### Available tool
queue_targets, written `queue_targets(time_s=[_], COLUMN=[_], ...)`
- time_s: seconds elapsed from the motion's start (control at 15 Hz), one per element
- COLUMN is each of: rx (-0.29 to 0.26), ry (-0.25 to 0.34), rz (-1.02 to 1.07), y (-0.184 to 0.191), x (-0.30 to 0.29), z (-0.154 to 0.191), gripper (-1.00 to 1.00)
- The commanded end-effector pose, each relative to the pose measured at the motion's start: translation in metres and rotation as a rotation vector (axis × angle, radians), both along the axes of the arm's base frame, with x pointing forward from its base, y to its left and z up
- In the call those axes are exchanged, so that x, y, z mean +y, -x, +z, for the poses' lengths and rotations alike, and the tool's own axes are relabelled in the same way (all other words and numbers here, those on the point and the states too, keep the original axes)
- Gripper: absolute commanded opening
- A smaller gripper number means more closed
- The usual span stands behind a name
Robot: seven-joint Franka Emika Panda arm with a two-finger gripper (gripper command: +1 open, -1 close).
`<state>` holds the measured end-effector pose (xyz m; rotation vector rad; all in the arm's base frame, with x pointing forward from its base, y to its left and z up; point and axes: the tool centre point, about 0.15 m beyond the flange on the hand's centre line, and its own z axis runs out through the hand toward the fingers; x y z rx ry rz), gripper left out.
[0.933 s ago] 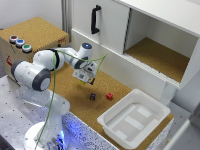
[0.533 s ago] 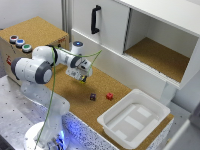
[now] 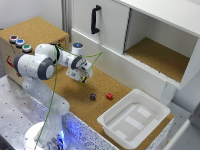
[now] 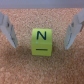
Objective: Take the yellow block and turn it left
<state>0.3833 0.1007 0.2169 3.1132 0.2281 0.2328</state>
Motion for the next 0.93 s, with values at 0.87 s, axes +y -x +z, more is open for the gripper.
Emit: queue_targets(time_s=[0.87], rx=[0.049], ry=[0.009], rz=[0.157], y=[-0.006], x=[-0.005], z=[0.018], gripper=[-1.00])
